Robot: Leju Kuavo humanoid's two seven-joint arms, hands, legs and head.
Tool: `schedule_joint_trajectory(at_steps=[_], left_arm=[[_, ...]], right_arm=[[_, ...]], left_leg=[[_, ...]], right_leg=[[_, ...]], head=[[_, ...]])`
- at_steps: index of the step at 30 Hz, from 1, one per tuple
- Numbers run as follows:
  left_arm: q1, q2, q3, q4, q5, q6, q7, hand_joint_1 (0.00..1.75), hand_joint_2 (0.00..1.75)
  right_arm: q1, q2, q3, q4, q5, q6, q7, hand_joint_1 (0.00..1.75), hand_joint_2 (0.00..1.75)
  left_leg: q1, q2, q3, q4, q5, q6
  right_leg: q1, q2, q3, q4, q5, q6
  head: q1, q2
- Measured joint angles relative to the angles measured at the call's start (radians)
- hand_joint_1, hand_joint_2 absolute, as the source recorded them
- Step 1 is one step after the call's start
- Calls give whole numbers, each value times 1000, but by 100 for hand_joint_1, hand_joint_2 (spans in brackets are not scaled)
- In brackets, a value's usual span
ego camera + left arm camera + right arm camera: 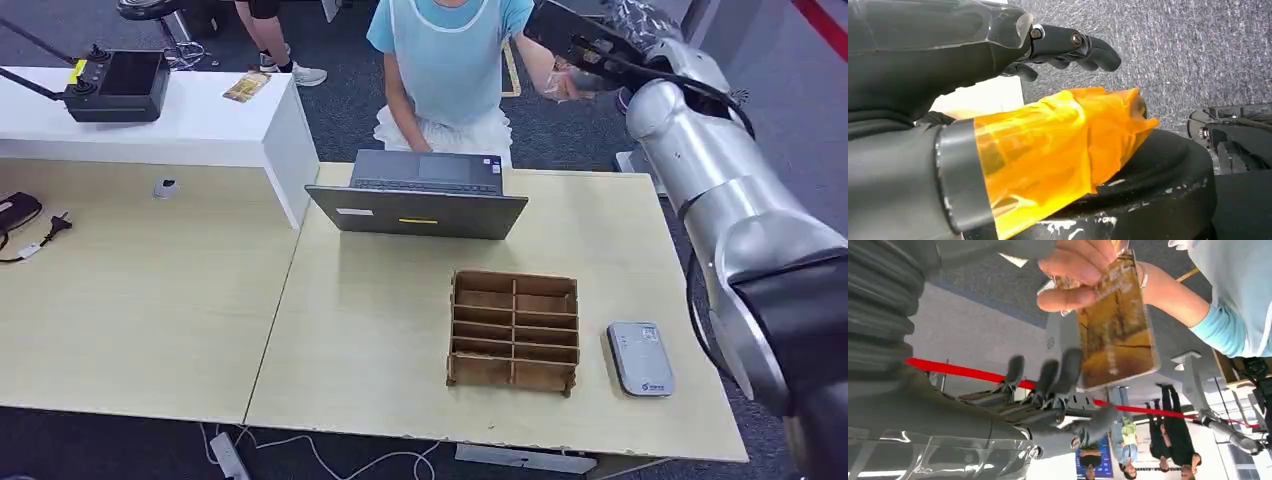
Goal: Pass the card to the sensor for recognition and then transmit it.
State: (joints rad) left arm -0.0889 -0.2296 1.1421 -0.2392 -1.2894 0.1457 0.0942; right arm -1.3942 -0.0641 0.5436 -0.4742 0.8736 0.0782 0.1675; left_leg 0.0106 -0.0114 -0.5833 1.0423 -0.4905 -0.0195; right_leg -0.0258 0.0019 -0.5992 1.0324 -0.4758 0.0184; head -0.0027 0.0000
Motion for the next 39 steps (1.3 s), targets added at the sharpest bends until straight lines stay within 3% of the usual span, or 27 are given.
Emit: schedule_joint_trajectory(at_steps=[11, 20, 26, 36, 39], left_arm=[[0, 0, -4, 0, -3, 2, 0, 0, 0], [1, 0, -4, 0, 4, 9, 0, 0, 0], [1, 0, -4, 0, 18, 17, 0, 0, 0], [4, 0, 0, 0, 39, 29, -7, 0, 0], [4, 0, 0, 0, 39, 29, -7, 0, 0]], right_arm=[[0, -4, -39, -40, 26, -46, -13, 0, 175], [22, -21, -106, -190, -28, -75, -48, 0, 175], [64, -25, -168, -312, -181, 0, -99, 0, 175], [164, -73, -257, -472, -621, 156, -183, 0, 175], [164, -73, -257, -472, -621, 156, -183, 0, 175]], left_leg=[[0, 0, 0, 0, 0, 0], [0, 0, 0, 0, 0, 0], [0, 0, 0, 0, 0, 0], [0, 0, 0, 0, 0, 0], [0, 0, 0, 0, 0, 0]], right_leg=[[0, 0, 0, 0, 0, 0], [0, 0, 0, 0, 0, 0], [0, 0, 0, 0, 0, 0], [0, 0, 0, 0, 0, 0], [0, 0, 0, 0, 0, 0]], head=[[0, 0], [0, 0], [0, 0], [0, 0], [0, 0]])
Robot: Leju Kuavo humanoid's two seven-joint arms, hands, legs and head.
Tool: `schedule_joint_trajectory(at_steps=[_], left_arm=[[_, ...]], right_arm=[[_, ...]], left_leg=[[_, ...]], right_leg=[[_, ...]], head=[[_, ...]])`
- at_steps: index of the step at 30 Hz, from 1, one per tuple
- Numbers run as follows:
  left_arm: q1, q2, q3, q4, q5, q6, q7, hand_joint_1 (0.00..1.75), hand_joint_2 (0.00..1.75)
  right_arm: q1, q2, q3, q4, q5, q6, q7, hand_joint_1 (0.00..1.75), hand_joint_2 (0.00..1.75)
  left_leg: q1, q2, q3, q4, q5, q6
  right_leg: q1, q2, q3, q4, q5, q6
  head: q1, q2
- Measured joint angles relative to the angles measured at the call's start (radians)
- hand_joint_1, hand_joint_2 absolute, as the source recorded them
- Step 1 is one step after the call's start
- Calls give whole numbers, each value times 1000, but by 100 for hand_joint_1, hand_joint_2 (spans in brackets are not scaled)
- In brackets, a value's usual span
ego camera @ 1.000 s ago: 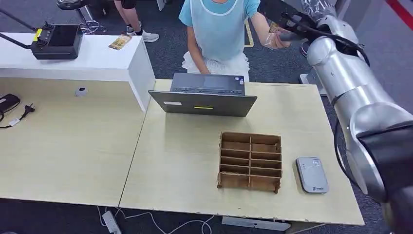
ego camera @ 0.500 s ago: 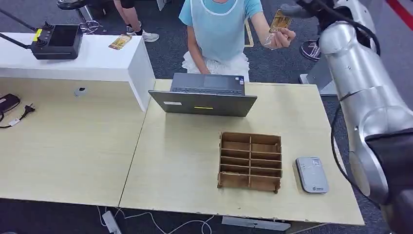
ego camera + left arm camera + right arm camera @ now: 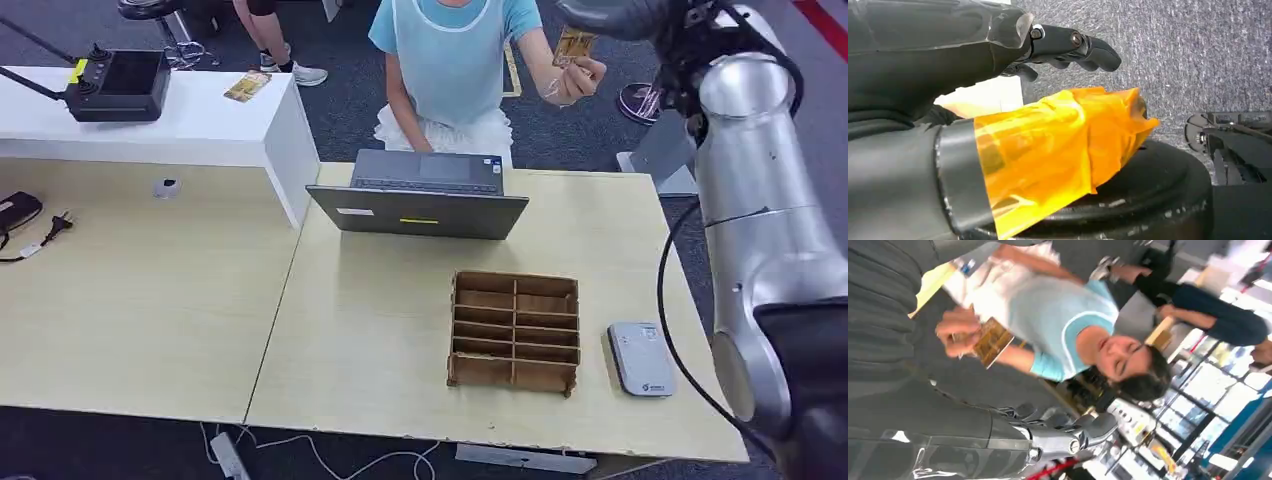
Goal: Pass the card to the sensor for recognition and then transmit it.
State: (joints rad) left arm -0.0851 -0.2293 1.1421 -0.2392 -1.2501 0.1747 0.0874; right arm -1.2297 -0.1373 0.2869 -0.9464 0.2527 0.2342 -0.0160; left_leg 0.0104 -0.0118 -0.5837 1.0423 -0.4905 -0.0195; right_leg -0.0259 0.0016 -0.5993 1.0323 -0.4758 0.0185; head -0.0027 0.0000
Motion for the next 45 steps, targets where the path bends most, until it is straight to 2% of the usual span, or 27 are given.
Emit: schedule_joint_trajectory(at_steps=[2, 4, 9, 14, 17, 26, 30, 37, 45], left_arm=[[0, 0, 2, 0, 1, 3, 0, 0, 0], [3, 0, 8, 0, 15, 6, -7, 0, 0], [8, 0, 21, 0, 21, 10, -11, 0, 0], [9, 1, 25, 0, 21, 10, -11, 0, 0], [10, 1, 28, 0, 20, 10, -11, 0, 0], [12, 0, 29, 0, 18, 8, -26, 0, 0], [13, 0, 30, 0, 20, 7, -23, 0, 0], [14, -3, 44, 0, 32, 10, -28, 0, 0], [13, -4, 47, 0, 25, 19, -47, 0, 0]], right_arm=[[16, -13, -7, -16, -49, 14, -8, 0, 175], [90, -77, -30, -103, -300, 87, -37, 0, 175], [178, -163, -48, -183, -472, 146, -45, 0, 175], [237, -216, -58, -221, -574, 181, -50, 0, 175], [318, -255, -77, -269, -659, 201, -61, 0, 175], [660, -286, -104, -494, -670, 184, -148, 0, 175], [766, -291, -124, -602, -658, 166, -166, 0, 175], [903, -285, -147, -746, -620, 119, -170, 0, 175], [981, -267, -140, -814, -606, 100, -179, 0, 175]], left_leg=[[0, 0, 0, 0, 0, 0], [0, 0, 0, 1, 0, 0], [0, 0, 0, 1, 0, 0], [0, 0, 0, 1, 0, 0], [1, -1, 0, 1, 0, 1], [0, -2, 0, 0, -1, 1], [0, -1, -1, 0, -1, 0], [0, -1, -1, 0, -1, 0], [0, -1, -1, 0, -1, 0]], right_leg=[[0, 0, 0, 0, 0, 0], [0, 0, 0, -1, 0, 0], [0, 0, 0, -1, 0, 0], [0, 0, 0, -1, 0, 0], [1, -2, 1, -1, 0, 0], [1, -2, 0, -1, -1, 1], [0, -1, 0, -1, -1, 1], [0, -1, 0, -1, -1, 1], [0, -1, 0, -1, -1, 1]], head=[[0, 0], [0, 0], [0, 0], [0, 0], [0, 0], [0, 0], [0, 0], [0, 0], [0, 0]])
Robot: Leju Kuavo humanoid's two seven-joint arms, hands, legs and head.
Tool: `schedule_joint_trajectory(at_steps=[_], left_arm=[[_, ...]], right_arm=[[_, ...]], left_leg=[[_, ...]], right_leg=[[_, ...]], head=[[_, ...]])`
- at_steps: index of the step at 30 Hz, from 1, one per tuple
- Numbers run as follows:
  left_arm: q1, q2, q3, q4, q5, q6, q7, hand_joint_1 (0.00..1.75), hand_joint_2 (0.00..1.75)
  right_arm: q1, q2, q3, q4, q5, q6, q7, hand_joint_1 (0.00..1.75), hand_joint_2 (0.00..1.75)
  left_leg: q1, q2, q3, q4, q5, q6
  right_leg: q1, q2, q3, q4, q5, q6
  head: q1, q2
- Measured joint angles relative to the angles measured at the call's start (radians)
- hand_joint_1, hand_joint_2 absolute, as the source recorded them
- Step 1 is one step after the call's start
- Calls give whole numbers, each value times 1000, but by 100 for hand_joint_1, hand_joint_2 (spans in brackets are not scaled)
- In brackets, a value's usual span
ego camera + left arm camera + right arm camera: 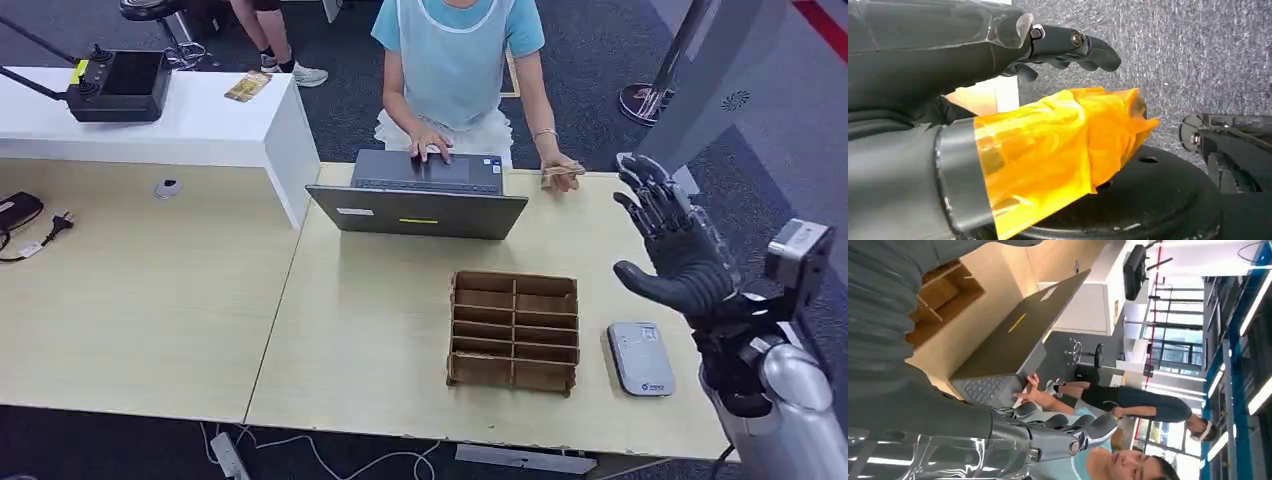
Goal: Pass the card to the sensor for recognition and then transmit it.
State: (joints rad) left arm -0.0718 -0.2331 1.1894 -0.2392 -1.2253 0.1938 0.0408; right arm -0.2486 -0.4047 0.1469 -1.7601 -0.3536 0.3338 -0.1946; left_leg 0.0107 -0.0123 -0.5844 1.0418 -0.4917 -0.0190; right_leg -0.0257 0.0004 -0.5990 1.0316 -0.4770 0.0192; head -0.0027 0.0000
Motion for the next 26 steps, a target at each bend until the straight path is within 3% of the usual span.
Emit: schedule_joint_trajectory(at_steps=[10, 26], left_arm=[[-1, -6, 2, 0, 11, 5, -4, 0, 0], [-1, -6, 5, 0, -17, 10, -9, 0, 0]], right_arm=[[77, 18, 2, -35, 24, -19, -22, 0, 175], [116, 35, 3, -48, 39, -41, -27, 0, 175]], left_leg=[[0, 0, 0, 0, 0, 0], [0, 0, 0, 0, 0, 0]], right_leg=[[0, 0, 0, 0, 0, 0], [0, 0, 0, 0, 0, 0]], head=[[0, 0], [0, 0]])
